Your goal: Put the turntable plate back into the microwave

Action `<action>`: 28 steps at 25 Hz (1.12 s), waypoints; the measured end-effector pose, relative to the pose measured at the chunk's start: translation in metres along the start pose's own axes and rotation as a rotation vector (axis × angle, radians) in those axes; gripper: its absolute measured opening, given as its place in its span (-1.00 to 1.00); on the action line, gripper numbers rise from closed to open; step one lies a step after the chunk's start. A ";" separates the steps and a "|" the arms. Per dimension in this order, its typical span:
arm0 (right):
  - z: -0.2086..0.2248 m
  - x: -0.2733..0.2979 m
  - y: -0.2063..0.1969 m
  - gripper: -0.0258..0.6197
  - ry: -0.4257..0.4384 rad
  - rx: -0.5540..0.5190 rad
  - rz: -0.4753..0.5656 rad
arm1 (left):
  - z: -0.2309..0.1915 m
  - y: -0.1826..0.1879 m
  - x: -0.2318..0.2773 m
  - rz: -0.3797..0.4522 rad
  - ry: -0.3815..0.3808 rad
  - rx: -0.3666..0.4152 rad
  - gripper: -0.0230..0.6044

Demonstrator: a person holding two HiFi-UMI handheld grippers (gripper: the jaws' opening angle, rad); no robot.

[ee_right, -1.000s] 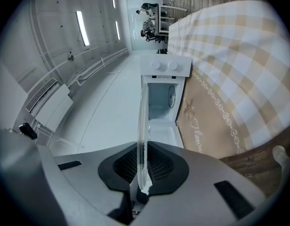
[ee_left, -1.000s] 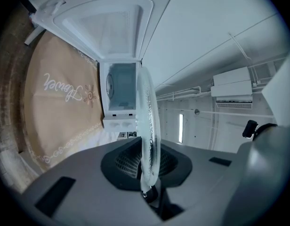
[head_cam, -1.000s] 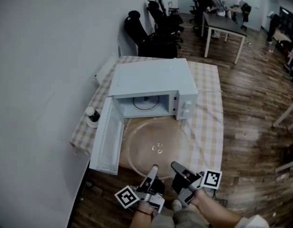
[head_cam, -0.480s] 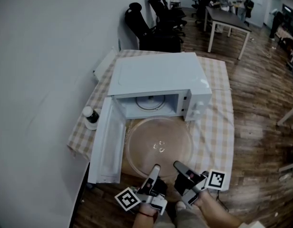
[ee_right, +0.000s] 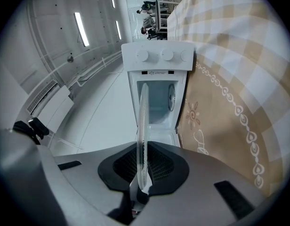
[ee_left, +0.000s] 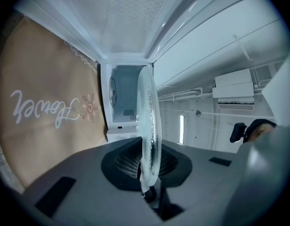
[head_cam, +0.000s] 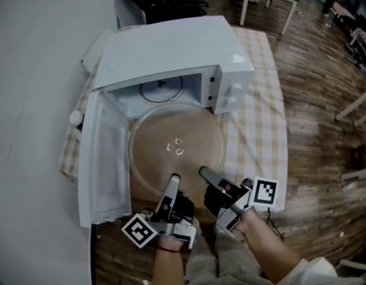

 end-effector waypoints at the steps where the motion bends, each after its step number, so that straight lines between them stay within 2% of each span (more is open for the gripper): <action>1: 0.000 0.001 0.001 -0.77 -0.001 0.002 0.001 | 0.000 0.000 0.001 0.000 -0.002 -0.002 -0.83; 18: 0.009 0.025 0.006 -0.77 -0.005 0.014 0.042 | -0.014 0.019 0.021 -0.029 -0.011 -0.020 -0.83; 28: 0.021 0.040 0.024 -0.77 0.017 0.018 0.023 | -0.029 0.023 0.042 -0.016 -0.026 -0.019 -0.83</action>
Point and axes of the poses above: the fingertips, and each gripper's own axes: x forward along the fingers, z to its right, y out of its top, the point moved 4 cm from there along -x, backward along the fingers, and after that the axes turned 8 degrees about z, right-handed, at the moved point
